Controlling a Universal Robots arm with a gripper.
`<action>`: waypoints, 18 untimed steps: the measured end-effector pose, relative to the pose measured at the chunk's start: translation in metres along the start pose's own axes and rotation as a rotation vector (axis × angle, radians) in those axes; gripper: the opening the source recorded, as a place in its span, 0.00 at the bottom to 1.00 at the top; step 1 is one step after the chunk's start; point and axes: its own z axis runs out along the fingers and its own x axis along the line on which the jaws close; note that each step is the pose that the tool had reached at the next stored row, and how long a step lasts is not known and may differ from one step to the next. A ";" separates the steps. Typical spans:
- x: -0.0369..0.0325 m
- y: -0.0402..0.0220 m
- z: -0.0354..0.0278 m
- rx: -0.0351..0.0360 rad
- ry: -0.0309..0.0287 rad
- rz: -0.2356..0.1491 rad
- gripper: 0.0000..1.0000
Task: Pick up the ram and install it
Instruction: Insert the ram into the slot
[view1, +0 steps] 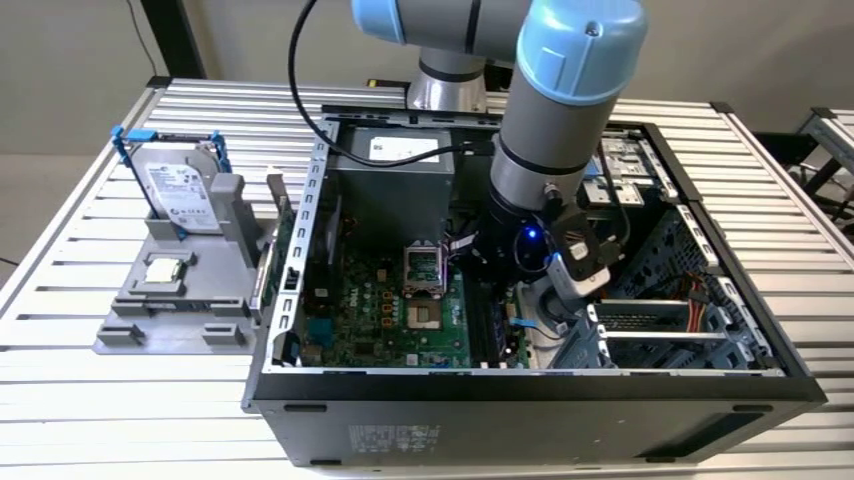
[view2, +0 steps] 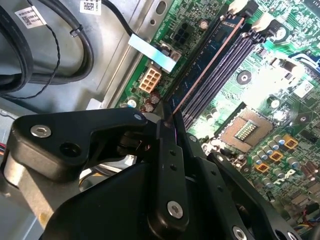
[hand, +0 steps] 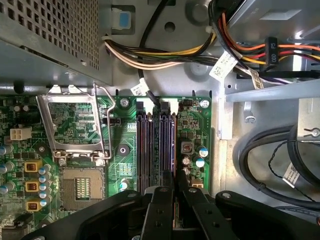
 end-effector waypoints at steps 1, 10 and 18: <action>0.0000 0.0000 0.0000 0.0000 0.0000 0.000 0.00; 0.0000 0.0000 0.0001 -0.0003 0.0002 0.000 1.00; -0.0002 0.0001 -0.0190 -0.0010 0.0016 0.002 1.00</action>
